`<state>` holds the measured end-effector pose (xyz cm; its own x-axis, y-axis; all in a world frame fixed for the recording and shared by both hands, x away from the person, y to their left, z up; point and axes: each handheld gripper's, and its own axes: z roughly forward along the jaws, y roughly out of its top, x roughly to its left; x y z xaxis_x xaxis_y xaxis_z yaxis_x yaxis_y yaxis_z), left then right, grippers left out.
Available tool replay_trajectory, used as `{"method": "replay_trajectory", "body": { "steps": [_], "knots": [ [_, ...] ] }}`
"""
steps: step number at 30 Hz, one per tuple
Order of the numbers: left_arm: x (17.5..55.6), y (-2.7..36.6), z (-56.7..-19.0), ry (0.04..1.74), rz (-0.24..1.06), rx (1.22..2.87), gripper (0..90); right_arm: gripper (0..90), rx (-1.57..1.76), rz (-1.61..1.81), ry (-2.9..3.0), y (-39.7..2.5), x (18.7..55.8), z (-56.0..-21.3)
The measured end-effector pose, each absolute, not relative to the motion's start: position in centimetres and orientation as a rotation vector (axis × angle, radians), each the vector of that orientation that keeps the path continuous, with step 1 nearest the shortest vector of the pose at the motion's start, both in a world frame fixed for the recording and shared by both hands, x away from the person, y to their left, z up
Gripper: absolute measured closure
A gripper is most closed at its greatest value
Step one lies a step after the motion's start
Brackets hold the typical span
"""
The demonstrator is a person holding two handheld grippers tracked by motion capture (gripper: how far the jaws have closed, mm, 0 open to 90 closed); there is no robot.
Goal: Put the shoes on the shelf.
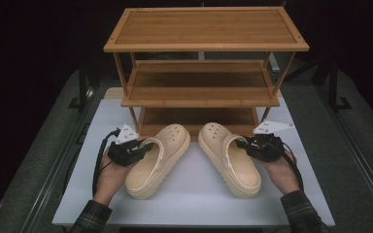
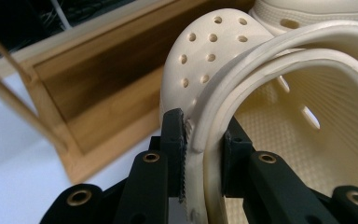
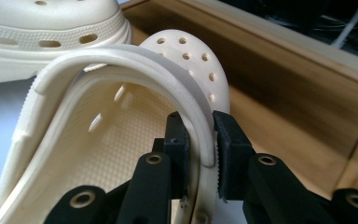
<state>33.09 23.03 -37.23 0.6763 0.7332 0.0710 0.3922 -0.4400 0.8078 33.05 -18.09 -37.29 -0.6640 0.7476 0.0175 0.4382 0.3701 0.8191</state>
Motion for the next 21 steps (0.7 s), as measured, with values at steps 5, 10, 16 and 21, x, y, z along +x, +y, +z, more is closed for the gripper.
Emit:
{"method": "replay_trajectory", "body": {
  "steps": [5,10,16,21],
  "knots": [
    [35.1,21.5,-37.1,0.869,0.577,2.061,75.5,76.6,1.066,1.177,2.231,-18.2,35.1,-37.2],
    [36.8,19.9,-37.6,0.888,0.638,2.059,75.5,76.6,1.078,1.132,2.178,-17.6,36.9,-37.5],
    [38.7,18.3,-38.7,0.921,0.685,2.050,75.5,76.6,1.092,1.098,2.175,-16.5,39.0,-37.9],
    [39.7,17.2,-39.6,0.948,0.731,2.072,75.4,76.5,1.102,1.062,2.179,-15.6,39.8,-38.7]
  ]
}}
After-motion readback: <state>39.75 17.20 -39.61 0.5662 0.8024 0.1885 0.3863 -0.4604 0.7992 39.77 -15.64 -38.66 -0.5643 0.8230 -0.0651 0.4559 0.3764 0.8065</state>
